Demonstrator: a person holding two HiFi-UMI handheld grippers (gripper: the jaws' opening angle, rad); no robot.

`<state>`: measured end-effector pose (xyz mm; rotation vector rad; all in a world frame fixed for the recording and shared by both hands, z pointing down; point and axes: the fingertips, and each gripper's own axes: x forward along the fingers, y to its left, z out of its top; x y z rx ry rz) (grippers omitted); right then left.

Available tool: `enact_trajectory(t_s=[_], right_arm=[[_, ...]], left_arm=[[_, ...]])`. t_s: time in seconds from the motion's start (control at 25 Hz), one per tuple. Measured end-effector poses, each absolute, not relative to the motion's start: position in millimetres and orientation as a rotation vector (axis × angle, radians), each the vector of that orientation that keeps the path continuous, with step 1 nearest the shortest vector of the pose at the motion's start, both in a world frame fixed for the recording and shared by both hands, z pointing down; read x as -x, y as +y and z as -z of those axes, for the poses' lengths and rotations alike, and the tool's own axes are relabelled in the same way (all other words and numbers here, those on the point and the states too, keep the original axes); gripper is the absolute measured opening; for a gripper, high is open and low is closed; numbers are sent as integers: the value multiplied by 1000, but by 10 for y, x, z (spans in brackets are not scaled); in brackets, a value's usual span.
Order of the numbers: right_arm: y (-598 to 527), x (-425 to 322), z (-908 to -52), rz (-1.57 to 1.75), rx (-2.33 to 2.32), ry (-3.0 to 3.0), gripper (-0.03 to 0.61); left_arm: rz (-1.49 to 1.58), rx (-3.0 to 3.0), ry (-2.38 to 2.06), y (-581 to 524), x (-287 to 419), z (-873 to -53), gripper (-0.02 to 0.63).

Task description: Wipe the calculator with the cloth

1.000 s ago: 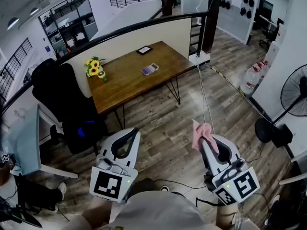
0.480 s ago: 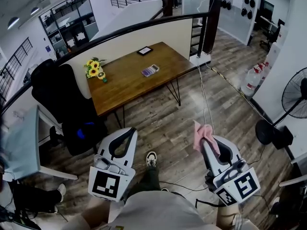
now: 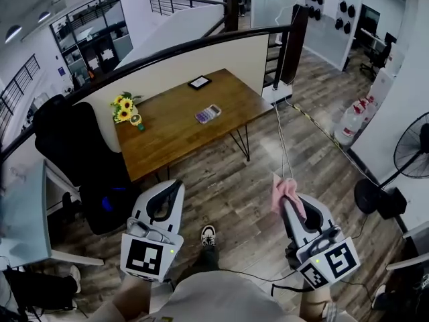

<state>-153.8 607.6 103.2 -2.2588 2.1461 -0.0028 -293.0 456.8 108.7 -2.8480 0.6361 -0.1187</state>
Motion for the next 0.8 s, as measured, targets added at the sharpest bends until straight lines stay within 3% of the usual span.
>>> enact_trajectory(t_s=[0.8], right_arm=[[3425, 884, -991, 37, 2298, 2232, 44]], left_arm=[[106, 2876, 628, 2104, 2266, -1081, 3]])
